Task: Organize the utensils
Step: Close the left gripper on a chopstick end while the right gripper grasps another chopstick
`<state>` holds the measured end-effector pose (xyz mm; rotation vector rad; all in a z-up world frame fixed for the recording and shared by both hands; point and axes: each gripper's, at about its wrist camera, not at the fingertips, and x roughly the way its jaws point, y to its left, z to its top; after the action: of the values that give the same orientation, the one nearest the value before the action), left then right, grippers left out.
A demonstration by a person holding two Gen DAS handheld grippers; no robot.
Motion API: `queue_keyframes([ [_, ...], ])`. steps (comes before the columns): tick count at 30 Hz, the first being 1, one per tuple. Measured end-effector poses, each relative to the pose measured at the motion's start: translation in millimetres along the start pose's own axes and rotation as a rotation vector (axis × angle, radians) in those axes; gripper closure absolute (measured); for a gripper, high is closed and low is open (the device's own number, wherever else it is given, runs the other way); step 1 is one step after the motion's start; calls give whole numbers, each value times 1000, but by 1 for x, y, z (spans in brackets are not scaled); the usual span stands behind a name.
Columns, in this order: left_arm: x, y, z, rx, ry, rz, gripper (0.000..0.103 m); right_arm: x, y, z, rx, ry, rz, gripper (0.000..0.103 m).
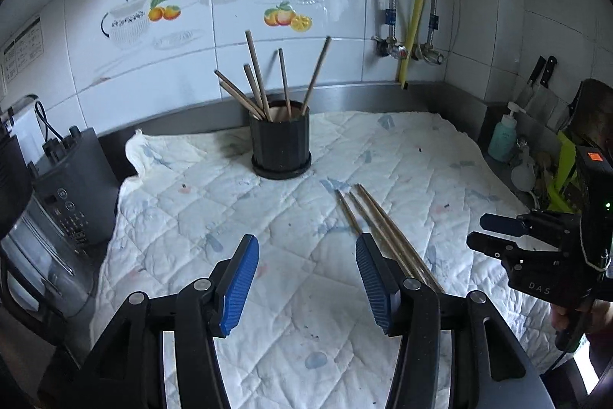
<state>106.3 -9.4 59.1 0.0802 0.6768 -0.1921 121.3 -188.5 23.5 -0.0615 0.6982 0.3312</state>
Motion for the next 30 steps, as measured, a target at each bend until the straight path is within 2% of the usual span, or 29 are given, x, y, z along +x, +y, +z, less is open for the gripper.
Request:
queue_keyframes([
  [11, 51, -55, -64, 19, 155, -101, 46, 12, 12, -50, 26, 46, 3, 65],
  [18, 85, -79, -85, 25, 231, -140, 47, 21, 10, -64, 71, 62, 33, 70],
  [24, 105, -88, -92, 27, 247, -141, 48, 21, 12, -68, 48, 56, 31, 73],
  [30, 119, -93, -96, 37, 236, -111, 55, 25, 13, -70, 42, 54, 37, 76],
])
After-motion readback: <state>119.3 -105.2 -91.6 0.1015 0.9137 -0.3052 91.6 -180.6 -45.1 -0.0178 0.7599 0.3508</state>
